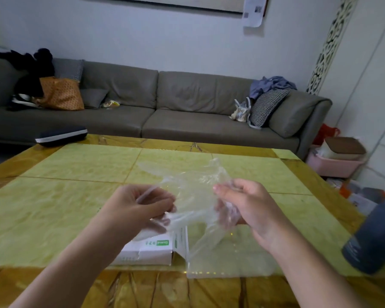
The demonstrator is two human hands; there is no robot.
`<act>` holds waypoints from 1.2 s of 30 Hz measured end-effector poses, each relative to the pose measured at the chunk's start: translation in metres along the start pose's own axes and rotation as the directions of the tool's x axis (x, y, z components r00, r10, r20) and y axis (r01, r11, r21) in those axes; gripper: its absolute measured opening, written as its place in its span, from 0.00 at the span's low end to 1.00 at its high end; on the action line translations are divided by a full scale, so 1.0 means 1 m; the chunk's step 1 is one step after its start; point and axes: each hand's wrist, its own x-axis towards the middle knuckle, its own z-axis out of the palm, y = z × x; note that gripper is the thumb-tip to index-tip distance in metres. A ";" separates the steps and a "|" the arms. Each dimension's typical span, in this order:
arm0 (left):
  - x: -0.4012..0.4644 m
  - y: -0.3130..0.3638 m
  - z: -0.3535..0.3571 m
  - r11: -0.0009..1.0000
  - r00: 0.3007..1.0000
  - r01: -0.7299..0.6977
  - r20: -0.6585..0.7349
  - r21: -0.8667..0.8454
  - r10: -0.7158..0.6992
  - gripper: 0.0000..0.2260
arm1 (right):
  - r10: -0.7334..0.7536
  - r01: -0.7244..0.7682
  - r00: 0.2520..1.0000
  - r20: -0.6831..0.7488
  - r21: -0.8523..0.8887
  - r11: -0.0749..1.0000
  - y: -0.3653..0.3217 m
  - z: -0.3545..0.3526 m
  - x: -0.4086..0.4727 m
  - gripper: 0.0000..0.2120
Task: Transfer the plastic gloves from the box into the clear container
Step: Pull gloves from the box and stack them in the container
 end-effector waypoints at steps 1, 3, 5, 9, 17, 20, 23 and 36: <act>0.000 0.000 0.002 0.999 1.000 -0.006 0.002 0.043 0.006 0.02 | -0.026 0.025 1.000 -0.017 -0.019 0.999 0.000 -0.005 0.001 0.08; 0.003 -0.001 0.005 0.996 1.000 0.016 -0.017 0.084 -0.015 0.03 | -0.065 0.064 0.994 -0.084 -0.021 0.998 0.001 -0.015 0.001 0.06; 0.005 -0.001 0.006 0.997 0.997 0.066 -0.048 0.044 -0.063 0.01 | -0.060 0.059 0.988 -0.144 -0.013 0.998 0.003 -0.025 0.001 0.06; 0.005 0.004 0.017 0.994 0.992 0.073 -0.110 0.078 -0.064 0.13 | -0.040 0.022 0.974 -0.224 -0.082 0.996 0.013 -0.041 0.004 0.10; 0.004 0.015 0.094 0.474 0.848 -0.454 0.203 0.754 0.490 0.10 | 0.027 -0.131 0.973 -0.229 -0.453 0.882 0.028 -0.050 0.006 0.13; 0.031 -0.005 0.114 0.463 0.956 -0.292 0.237 0.837 0.174 0.10 | 0.016 -0.147 0.976 -0.215 -0.607 0.781 0.029 -0.053 0.005 0.10; 0.046 -0.023 0.121 0.435 0.961 -0.211 0.268 0.875 -0.074 0.13 | -0.019 -0.173 0.969 -0.244 -0.737 0.653 0.036 -0.057 0.008 0.16; 0.074 -0.054 0.145 0.531 0.836 -0.195 0.423 0.824 -0.350 0.07 | 0.113 -0.233 0.971 -0.211 -0.939 0.252 0.025 -0.059 0.006 0.09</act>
